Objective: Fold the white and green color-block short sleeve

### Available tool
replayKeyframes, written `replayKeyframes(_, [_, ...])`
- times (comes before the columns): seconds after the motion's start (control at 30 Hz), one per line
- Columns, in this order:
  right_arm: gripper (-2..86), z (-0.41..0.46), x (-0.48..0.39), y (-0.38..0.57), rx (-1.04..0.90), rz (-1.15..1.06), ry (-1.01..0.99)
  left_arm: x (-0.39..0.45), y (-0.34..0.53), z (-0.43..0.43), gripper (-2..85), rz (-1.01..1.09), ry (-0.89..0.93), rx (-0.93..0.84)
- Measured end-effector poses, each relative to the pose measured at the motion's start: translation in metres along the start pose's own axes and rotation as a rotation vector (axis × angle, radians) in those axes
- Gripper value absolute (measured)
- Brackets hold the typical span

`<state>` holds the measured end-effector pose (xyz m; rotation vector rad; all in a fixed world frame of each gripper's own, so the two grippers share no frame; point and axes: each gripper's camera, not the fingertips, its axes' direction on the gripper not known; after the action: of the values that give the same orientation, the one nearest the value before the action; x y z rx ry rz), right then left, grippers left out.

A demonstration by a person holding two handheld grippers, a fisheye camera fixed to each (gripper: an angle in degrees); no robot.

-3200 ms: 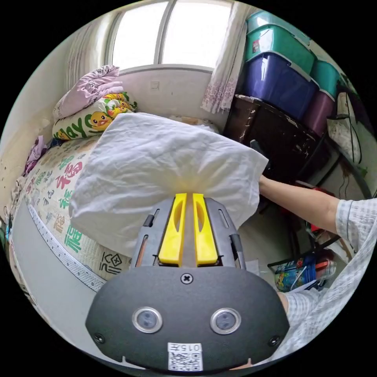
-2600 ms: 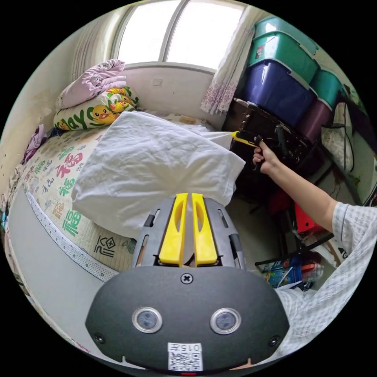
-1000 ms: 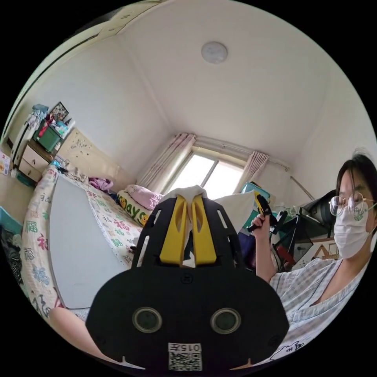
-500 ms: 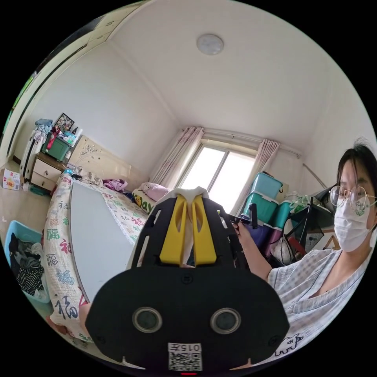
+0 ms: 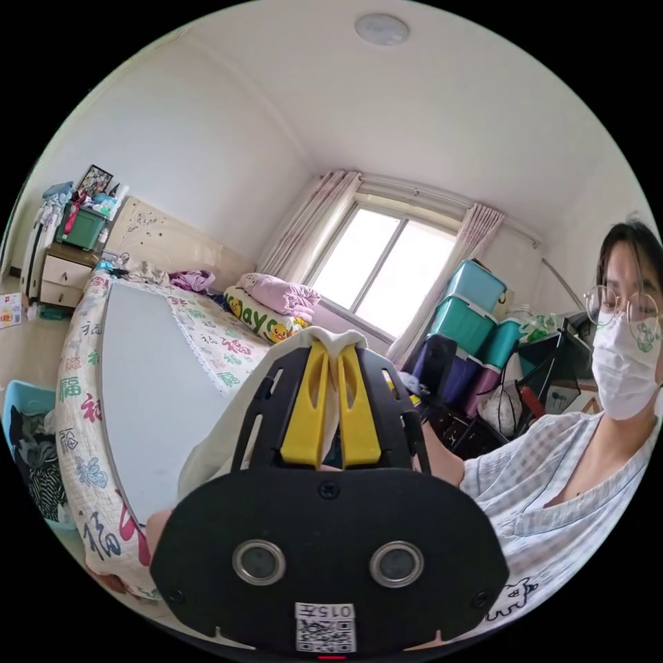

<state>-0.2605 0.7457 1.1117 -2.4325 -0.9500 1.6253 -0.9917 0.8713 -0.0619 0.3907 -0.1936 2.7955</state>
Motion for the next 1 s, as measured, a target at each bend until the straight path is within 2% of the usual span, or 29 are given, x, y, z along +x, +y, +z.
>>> replayKeyframes(0.17, [8.1,-0.001,0.061,0.049,0.047,0.149,0.012,0.010,-0.007,0.053,0.3,0.045,-0.032,-0.065])
replayKeyframes(0.23, [7.3,-0.019,0.092,0.072,0.081,0.237,-0.002,0.008,-0.003,0.062,0.6,0.053,0.001,-0.058])
replayKeyframes(0.3, [7.0,-0.035,0.123,0.098,0.086,0.350,0.039,0.003,0.006,0.069,0.7,0.040,-0.048,-0.070])
replayKeyframes(0.37, [6.9,-0.055,0.162,0.138,0.119,0.493,0.059,-0.001,0.027,0.084,1.6,0.035,-0.233,-0.146])
replayKeyframes(0.43, [6.9,-0.066,0.186,0.168,0.155,0.579,0.016,-0.004,0.044,0.104,4.5,0.038,-0.311,-0.226])
replayKeyframes(0.57, [7.1,-0.081,0.221,0.226,0.229,0.715,-0.029,-0.010,0.067,0.177,8.5,0.071,-0.317,-0.430])
replayKeyframes(0.7, [7.2,-0.091,0.245,0.261,0.267,0.804,-0.082,-0.018,0.065,0.235,10.0,0.086,-0.315,-0.469])
replayKeyframes(0.8, [7.2,-0.098,0.260,0.286,0.354,0.867,-0.243,-0.023,0.064,0.283,10.5,0.099,-0.297,-0.533])
replayKeyframes(0.9, [7.1,-0.104,0.266,0.301,0.379,0.881,-0.285,-0.028,0.063,0.316,8.3,0.089,-0.342,-0.559])
replayKeyframes(0.97, [7.1,-0.112,0.270,0.309,0.378,0.887,-0.268,-0.044,0.060,0.324,1.8,-0.001,-0.377,-0.540])
replayKeyframes(1.0, [7.1,-0.114,0.272,0.312,0.382,0.890,-0.271,-0.049,0.060,0.325,1.3,-0.024,-0.371,-0.532])
